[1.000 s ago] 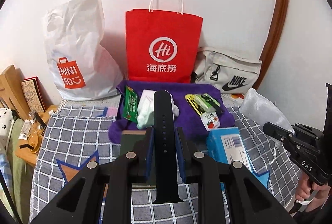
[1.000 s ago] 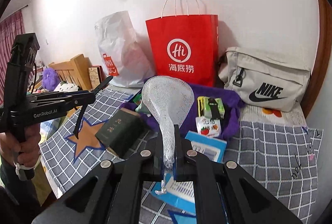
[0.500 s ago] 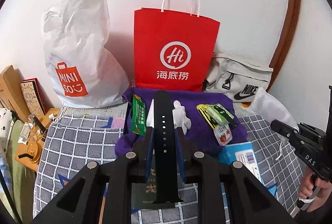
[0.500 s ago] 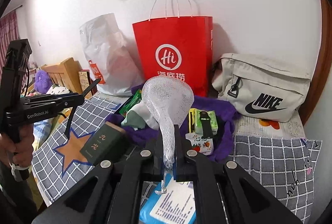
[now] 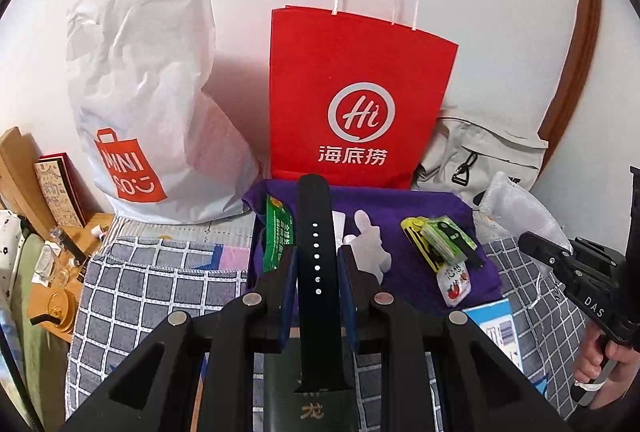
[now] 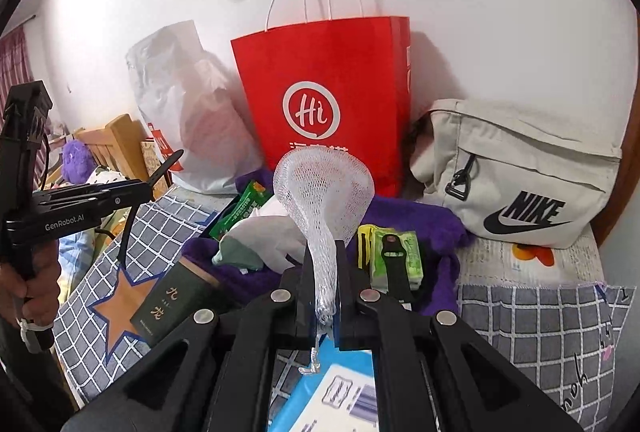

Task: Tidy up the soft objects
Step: 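Lower the mesh net bag onto the towel and open the right gripper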

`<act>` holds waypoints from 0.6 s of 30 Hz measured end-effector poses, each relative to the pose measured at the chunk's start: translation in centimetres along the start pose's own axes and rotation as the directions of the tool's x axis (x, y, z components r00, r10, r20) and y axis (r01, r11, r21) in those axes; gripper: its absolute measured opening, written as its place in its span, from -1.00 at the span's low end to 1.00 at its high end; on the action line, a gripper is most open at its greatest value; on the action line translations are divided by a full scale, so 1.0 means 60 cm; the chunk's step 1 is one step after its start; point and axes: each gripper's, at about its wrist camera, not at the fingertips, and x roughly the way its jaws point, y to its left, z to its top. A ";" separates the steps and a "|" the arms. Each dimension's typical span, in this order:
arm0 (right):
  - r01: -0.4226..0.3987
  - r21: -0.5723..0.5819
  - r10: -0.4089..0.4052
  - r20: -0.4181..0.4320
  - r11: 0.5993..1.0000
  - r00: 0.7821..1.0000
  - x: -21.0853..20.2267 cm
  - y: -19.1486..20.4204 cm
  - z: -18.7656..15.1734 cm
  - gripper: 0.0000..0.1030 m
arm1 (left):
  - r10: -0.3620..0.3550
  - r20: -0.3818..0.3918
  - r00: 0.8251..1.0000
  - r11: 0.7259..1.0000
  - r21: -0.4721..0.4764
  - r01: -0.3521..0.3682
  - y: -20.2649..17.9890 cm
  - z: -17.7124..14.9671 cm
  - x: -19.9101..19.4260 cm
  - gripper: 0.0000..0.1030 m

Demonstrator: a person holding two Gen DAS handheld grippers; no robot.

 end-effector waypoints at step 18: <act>-0.018 0.015 0.020 -0.094 1.000 0.995 0.131 -0.031 0.007 -0.89 | -0.002 -0.086 0.996 1.000 -0.019 0.000 0.019 0.023 0.131 -0.62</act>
